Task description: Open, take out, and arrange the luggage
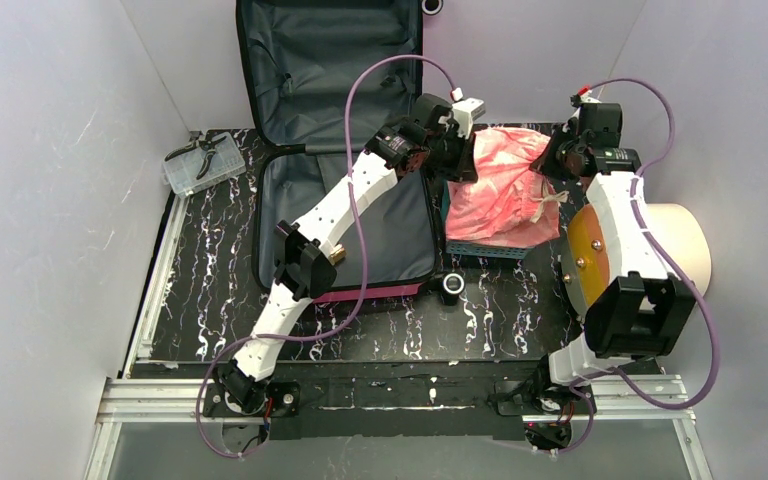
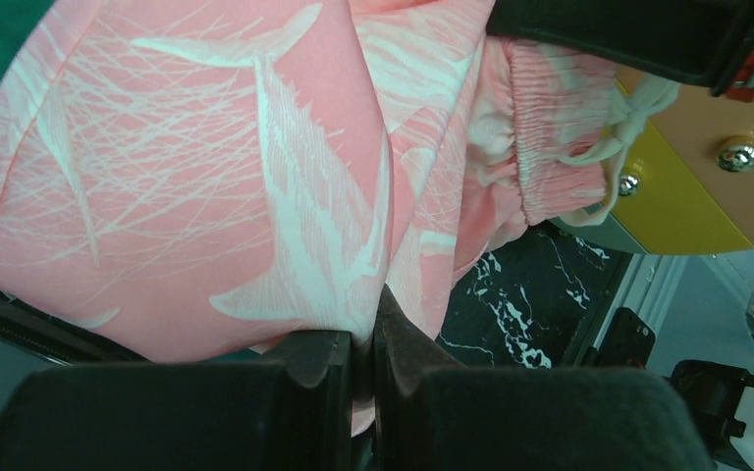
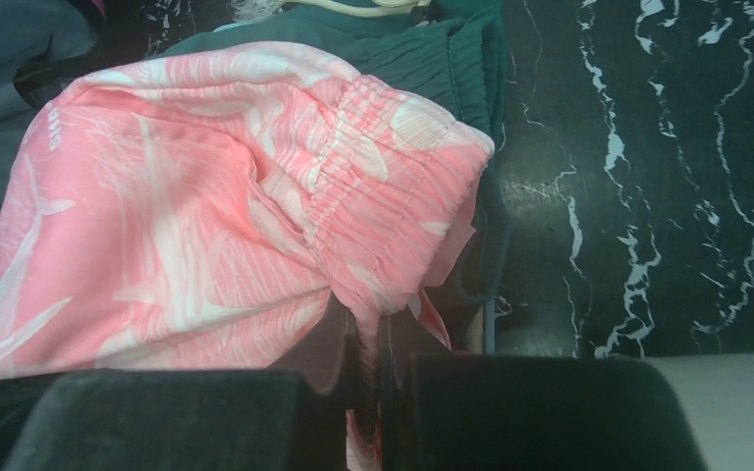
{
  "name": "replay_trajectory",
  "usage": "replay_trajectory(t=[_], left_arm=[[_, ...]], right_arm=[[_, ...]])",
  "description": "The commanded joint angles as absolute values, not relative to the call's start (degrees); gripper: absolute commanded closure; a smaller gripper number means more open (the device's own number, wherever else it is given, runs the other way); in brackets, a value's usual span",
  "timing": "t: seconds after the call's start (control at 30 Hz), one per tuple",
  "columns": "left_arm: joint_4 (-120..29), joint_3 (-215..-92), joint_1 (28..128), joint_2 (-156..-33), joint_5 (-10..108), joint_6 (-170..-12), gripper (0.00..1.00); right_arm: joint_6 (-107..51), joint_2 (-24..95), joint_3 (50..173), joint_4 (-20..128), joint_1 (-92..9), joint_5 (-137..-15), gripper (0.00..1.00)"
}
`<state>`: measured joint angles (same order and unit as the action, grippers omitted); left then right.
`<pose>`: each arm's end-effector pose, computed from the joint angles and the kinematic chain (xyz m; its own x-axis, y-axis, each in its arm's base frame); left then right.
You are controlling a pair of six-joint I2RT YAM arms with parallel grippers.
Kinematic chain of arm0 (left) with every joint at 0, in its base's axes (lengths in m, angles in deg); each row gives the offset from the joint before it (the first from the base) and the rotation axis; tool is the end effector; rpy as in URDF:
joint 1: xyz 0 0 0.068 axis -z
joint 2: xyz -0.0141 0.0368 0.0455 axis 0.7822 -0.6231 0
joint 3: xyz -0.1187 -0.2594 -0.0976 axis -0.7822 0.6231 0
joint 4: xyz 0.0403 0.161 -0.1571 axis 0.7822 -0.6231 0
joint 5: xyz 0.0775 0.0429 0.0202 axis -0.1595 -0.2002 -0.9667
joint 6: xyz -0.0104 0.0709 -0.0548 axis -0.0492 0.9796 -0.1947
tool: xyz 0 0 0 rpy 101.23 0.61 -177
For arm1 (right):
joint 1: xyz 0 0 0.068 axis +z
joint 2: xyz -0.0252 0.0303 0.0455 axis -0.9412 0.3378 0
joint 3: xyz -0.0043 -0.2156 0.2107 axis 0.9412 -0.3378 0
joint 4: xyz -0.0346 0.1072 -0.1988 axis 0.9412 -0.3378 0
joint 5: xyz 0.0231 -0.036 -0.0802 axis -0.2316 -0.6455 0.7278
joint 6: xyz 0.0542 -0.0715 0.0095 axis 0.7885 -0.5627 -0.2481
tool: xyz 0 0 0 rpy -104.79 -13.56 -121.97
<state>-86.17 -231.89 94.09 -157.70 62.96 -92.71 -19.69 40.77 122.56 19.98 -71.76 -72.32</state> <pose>0.3940 -0.4046 0.3445 -0.5217 0.1961 -0.8303 0.7792 0.5058 -0.3702 0.3389 -0.0039 0.3780 -0.5592 0.2731 -0.7828 0.1247 0.9611 0.2463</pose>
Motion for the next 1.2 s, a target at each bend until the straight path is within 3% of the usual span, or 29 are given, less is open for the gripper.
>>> replay_trajectory(t=[0.0,0.5,0.53,0.67,0.93,1.07,1.17], left_arm=[[-86.14,-230.62,91.96,-156.67,58.53,-91.24,1.0],[-78.96,-231.62,91.27,-164.21,48.11,-80.73,0.99],[-78.8,-231.64,91.27,-164.44,47.31,-80.07,0.96],[-79.36,-231.82,91.27,-163.76,46.0,-77.79,0.74],[-83.84,-231.03,91.25,-155.86,46.0,-73.67,0.49],[-87.74,-229.63,91.24,-150.15,49.27,-72.13,0.43],[-90.12,-228.0,91.2,-147.79,52.0,-71.37,0.4]], right_arm=[[-18.79,44.89,122.0,29.79,-74.06,-71.49,0.99],[-21.77,54.84,124.25,36.32,-74.1,-63.79,0.99],[-22.16,55.39,124.59,36.16,-74.02,-63.4,0.95],[-23.92,57.91,128.04,32.43,-73.75,-63.28,0.61],[-30.45,55.63,134.94,26.78,-64.38,-49.04,0.39],[-30.82,53.61,135.18,25.21,-61.6,-45.98,0.28],[-29.78,52.18,134.07,24.87,-61.38,-47.68,0.25]])
